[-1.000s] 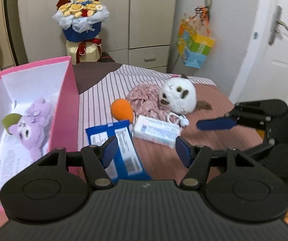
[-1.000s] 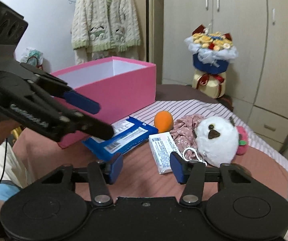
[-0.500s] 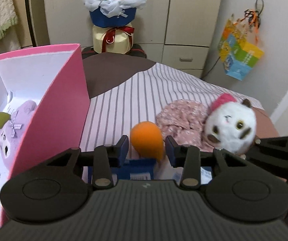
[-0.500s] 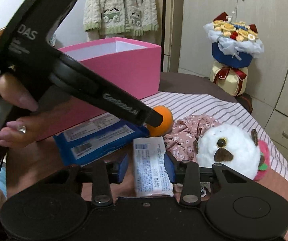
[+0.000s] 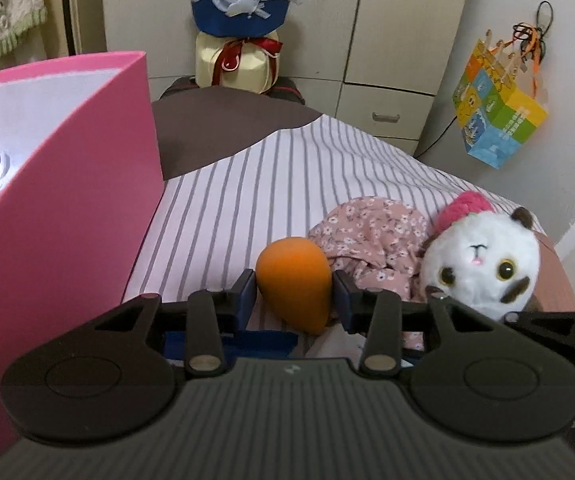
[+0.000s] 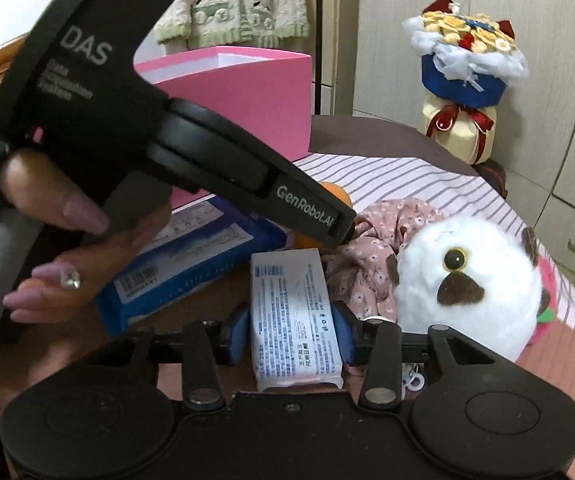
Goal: Organize soft objects
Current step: 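Grasp the orange sponge with the left tool while the right tool grasps the white box, then carry the orange sponge and white packet over the pink box while both tools open to drop them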
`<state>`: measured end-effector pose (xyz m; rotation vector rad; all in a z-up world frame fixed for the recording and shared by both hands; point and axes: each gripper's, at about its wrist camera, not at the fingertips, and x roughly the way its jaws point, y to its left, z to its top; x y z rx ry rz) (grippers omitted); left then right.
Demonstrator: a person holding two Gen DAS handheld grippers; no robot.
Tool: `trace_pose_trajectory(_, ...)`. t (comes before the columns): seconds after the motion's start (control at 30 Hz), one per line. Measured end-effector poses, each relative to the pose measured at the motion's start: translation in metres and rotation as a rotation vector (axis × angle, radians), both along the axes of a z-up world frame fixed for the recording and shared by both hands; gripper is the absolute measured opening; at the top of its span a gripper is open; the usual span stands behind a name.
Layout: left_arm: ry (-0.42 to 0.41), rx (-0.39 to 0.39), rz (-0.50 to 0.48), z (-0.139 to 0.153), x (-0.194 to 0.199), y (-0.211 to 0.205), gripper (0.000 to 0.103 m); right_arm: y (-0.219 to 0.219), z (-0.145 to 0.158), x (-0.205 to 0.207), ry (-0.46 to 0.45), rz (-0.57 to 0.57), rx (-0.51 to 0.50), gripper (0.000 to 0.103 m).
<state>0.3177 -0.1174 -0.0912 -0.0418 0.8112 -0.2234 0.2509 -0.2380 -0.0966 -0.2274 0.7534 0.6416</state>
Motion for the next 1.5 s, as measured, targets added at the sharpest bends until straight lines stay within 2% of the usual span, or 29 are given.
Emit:
trace_pose_trajectory(0.27,-0.024,-0.033,0.007,-0.001,-0.003,0.004,0.036,-0.003,-0.002,-0.009,-0.002,-0.048,0.037,0.047)
trace_pose_trajectory(0.43,-0.069,-0.046,0.005,0.010,-0.015,0.008,0.036,-0.001,-0.001,-0.015,0.008,-0.101,0.061,0.046)
trace_pose_trajectory(0.77,-0.090,-0.067,-0.064,0.029,-0.049,0.012,0.036,-0.003,0.010,-0.039,-0.004,-0.183,0.130,0.045)
trace_pose_trajectory(1.13,-0.089,-0.074,-0.140,0.043,-0.097,0.022,0.036,-0.003,0.022,-0.076,-0.029,-0.237,0.093,0.046)
trace_pose_trajectory(1.5,-0.120,-0.072,-0.219,0.050,-0.164,0.041,0.036,0.002,0.029,-0.120,0.006,-0.330,0.039,0.046)
